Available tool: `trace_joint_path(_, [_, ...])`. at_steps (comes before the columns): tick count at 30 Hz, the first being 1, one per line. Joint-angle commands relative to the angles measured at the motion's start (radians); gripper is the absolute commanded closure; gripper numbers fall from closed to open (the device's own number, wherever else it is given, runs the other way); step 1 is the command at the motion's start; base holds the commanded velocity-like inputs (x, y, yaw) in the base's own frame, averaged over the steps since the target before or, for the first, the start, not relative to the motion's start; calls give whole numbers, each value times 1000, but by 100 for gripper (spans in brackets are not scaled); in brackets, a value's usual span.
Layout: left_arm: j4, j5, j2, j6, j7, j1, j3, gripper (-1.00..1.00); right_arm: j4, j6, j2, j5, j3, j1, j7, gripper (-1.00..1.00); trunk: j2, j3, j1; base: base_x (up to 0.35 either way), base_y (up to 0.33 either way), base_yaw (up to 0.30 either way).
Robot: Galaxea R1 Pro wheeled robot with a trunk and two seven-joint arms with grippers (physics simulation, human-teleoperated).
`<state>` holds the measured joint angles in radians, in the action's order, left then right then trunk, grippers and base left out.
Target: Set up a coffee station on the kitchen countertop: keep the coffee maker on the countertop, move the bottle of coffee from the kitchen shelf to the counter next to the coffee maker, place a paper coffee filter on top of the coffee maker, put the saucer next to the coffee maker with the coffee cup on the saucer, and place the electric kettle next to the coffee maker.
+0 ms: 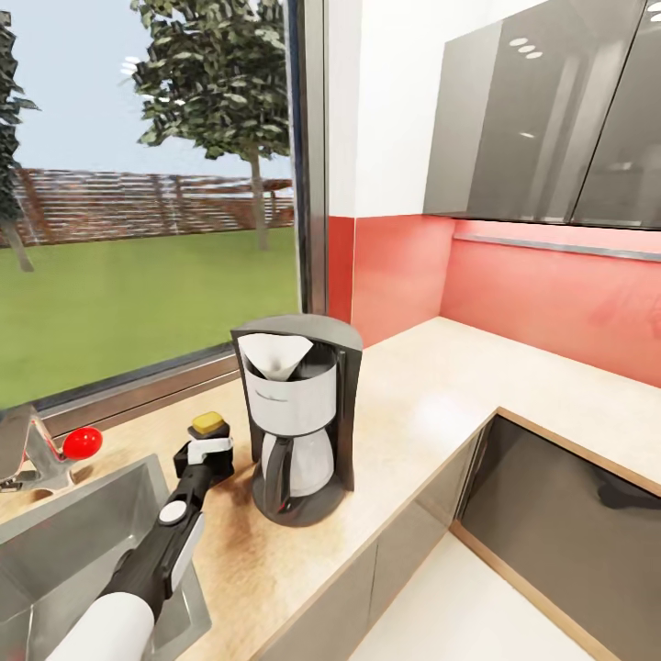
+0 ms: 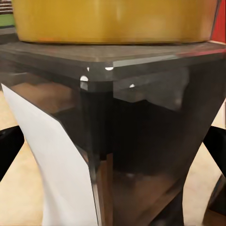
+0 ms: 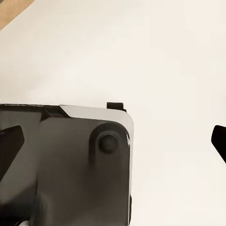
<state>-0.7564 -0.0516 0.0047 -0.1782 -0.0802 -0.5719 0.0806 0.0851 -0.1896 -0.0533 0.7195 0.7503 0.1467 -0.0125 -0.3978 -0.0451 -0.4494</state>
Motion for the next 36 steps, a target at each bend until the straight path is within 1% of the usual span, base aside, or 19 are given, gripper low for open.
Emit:
trace_joint_path(1, [1, -6, -1, -3, -4, -1, 0, 100, 1, -2, 0, 9, 9, 1, -1, -100, -2, -2, -1, 0, 0, 0])
trace_joint_path(7, [3, -7, -2, -3, 5, -1, -7, 100, 1, -2, 0, 9, 8, 1, -1, -100, -2, -2, -1, 0, 0, 0])
trace_joint_path(8, [3, -7, -2, -3, 5, -1, -8, -100, 1, -2, 0, 9, 9, 1, -1, -100, -2, -2, -1, 0, 0, 0])
trace_joint_path(14, [5, -7, -1, -31, 5, -1, -8, -100, 1, -1, 0, 9, 9, 1, -1, -100, -2, -2, -1, 0, 0, 0])
trace_joint_path(36, [5, -7, 1, -37, 5, 0, -8, -100, 1, -2, 0, 9, 9, 1, -1, -100, -2, -2, -1, 0, 0, 0])
